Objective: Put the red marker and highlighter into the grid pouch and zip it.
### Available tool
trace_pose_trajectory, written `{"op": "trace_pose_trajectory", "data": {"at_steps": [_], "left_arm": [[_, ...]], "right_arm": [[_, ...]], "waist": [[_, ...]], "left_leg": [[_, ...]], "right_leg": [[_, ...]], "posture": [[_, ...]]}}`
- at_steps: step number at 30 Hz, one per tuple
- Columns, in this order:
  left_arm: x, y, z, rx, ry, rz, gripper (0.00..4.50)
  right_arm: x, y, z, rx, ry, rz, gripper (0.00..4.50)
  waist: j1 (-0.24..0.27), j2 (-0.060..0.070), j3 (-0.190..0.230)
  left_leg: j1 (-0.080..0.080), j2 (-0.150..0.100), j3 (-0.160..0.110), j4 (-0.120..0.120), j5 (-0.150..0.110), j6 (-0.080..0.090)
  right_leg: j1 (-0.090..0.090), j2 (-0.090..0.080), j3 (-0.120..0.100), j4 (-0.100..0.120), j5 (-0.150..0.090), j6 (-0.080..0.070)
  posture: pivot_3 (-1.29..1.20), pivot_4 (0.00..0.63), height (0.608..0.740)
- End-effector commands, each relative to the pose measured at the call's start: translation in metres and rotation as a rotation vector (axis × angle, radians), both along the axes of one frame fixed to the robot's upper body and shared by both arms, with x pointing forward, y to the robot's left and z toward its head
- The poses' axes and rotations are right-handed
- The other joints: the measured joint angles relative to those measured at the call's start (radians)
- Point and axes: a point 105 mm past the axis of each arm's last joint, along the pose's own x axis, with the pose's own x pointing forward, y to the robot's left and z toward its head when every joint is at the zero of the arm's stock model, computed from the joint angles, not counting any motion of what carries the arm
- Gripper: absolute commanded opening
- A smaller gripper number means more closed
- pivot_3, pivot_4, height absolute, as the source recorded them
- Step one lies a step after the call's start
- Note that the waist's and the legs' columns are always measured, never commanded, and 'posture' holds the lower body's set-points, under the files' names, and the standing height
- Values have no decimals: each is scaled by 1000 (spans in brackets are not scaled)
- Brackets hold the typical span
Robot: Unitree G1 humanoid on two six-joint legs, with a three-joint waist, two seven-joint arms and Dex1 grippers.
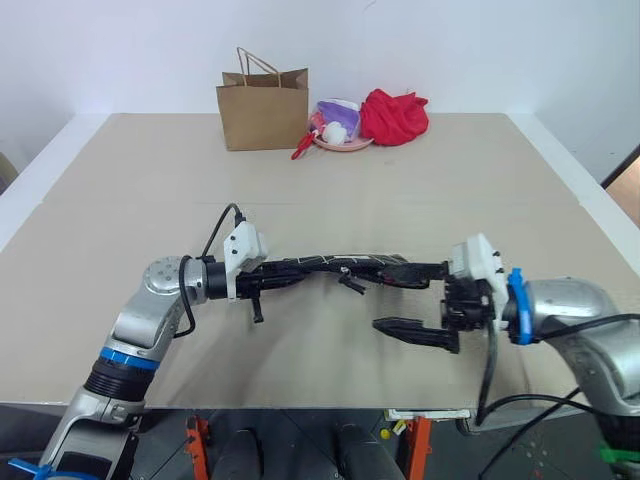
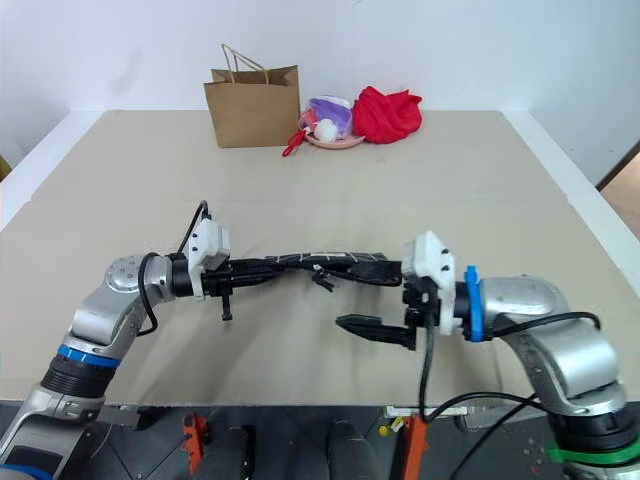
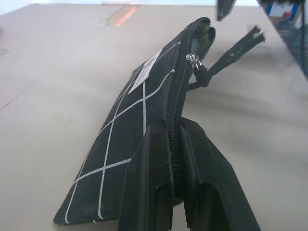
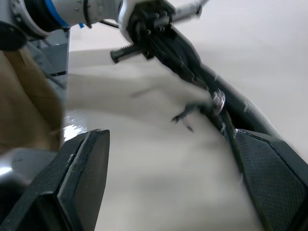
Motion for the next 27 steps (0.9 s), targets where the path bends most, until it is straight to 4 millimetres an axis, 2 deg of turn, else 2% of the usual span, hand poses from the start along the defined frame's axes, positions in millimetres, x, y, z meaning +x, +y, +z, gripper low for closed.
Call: {"op": "trace_pose_trajectory", "data": {"at_steps": [1, 4, 7, 8, 10, 16, 18, 25, 27], "left_arm": [[-7, -4, 19, -25, -40, -45, 0], [-7, -5, 20, -23, -40, -45, 0], [-6, -4, 21, -21, -44, -39, 0], [-5, -5, 21, -20, -44, -37, 0], [-5, -5, 21, -19, -46, -34, 0], [-4, -4, 20, -12, -50, -28, 0], [-3, -4, 20, -10, -51, -25, 0], [-2, -5, 19, -8, -51, -21, 0], [-1, -5, 18, -6, -51, -18, 0]], "right_arm": [[20, 8, 9, 1, -202, -37, 4460], [29, 17, 10, 19, -295, -38, 4460], [29, 24, 11, 27, -360, -6, 4460], [29, 25, 8, 25, -364, 2, 4229], [24, 28, 1, 3, -386, 48, 3635], [21, 29, 0, 21, -427, 80, 579], [19, 29, 0, 28, -430, 88, 57], [16, 27, -1, 43, -408, 87, 57], [21, 22, 6, 83, -402, 29, 57]], "waist": [[1, -1, 0], [1, -1, 0], [2, -1, 0], [2, -1, 0], [2, -1, 0], [3, -1, 0], [3, -1, 0], [3, -1, 0], [4, -1, 0]], "left_leg": [[0, 0, 0, 0, 0, 0], [0, 0, 0, -1, 0, 0], [0, 0, 0, -2, 0, 0], [0, 0, 0, -2, 0, 0], [0, 0, 0, -2, 0, 0], [0, 0, 0, -2, 0, 0], [1, 0, 0, -2, 0, 0], [1, 0, 0, -2, 0, 0], [1, 0, 0, -2, 0, 0]], "right_leg": [[0, 0, 0, 0, 0, 0], [0, 0, 0, 0, 0, 0], [0, 0, 0, 0, 0, 0], [0, 0, 0, 0, -1, 0], [0, 0, 0, 0, -1, 0], [0, 0, 0, 0, -1, -1], [0, 0, 0, 0, 0, -1], [1, 0, 0, 1, 0, -1], [1, 0, 0, 1, 0, -1]], "posture": [[0, 150, 740], [0, 150, 740], [0, 150, 740], [0, 150, 740], [0, 150, 740], [0, 150, 740], [0, 150, 740], [0, 150, 740], [0, 150, 740]]}}
